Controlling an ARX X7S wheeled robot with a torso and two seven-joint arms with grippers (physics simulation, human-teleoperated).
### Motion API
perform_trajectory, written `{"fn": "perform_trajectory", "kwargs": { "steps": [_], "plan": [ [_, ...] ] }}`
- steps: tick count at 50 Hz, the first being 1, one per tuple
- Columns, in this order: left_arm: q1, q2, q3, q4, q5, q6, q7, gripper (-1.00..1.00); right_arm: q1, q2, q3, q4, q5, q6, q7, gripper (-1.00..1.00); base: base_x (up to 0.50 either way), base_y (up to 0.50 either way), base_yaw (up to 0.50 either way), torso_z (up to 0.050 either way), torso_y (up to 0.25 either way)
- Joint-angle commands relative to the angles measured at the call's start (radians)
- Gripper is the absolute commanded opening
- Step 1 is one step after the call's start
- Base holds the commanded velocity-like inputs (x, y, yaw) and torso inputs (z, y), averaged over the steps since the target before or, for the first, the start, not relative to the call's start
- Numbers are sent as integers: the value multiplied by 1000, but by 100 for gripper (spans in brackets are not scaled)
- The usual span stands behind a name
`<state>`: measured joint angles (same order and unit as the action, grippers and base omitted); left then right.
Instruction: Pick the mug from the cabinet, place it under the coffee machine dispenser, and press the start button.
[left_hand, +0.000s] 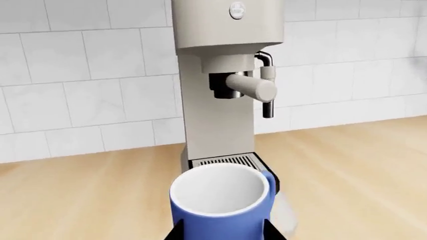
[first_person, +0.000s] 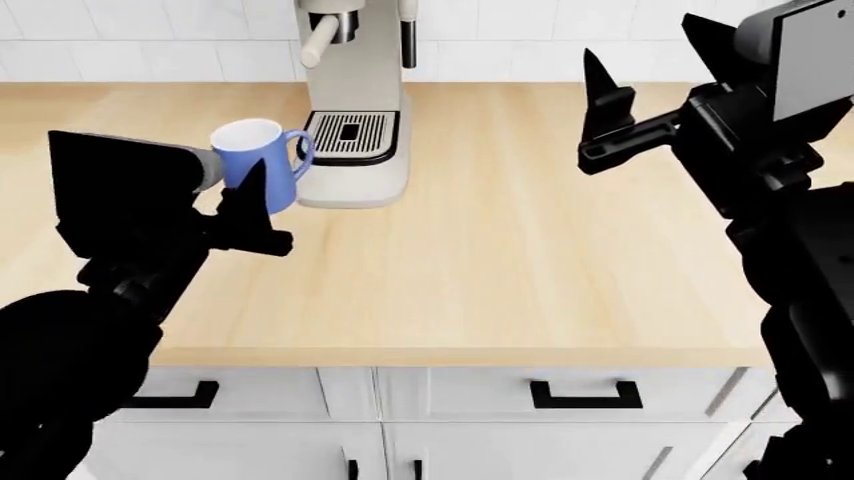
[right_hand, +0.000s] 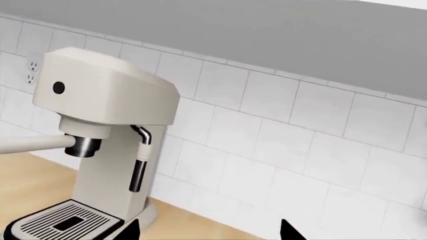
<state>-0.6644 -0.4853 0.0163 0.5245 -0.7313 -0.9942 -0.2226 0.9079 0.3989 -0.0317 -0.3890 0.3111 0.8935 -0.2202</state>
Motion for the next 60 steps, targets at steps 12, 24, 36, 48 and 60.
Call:
{"fn": "perform_trajectory", "kwargs": {
  "steps": [12,24,36,48,60],
  "plan": [
    [-158,37,117,-194,100,62,27,-100,-17,-6,-8,47,-4,-54,-2,100,0,0,0,0,1],
    [-213,56,176,-297,153,108,51,-100,-22,-6,-10,59,-3,-70,-2,100,0,0,0,0,0],
    [-303,110,249,-446,206,164,86,-100,-27,-8,-16,89,-9,-100,-3,100,0,0,0,0,1],
    [-379,151,296,-586,249,228,122,-100,-39,-12,-19,137,-16,-152,-8,100,0,0,0,0,0],
    [-407,167,312,-661,270,262,132,-100,-51,-5,-7,139,-11,-166,-8,100,0,0,0,0,0]
  ]
}}
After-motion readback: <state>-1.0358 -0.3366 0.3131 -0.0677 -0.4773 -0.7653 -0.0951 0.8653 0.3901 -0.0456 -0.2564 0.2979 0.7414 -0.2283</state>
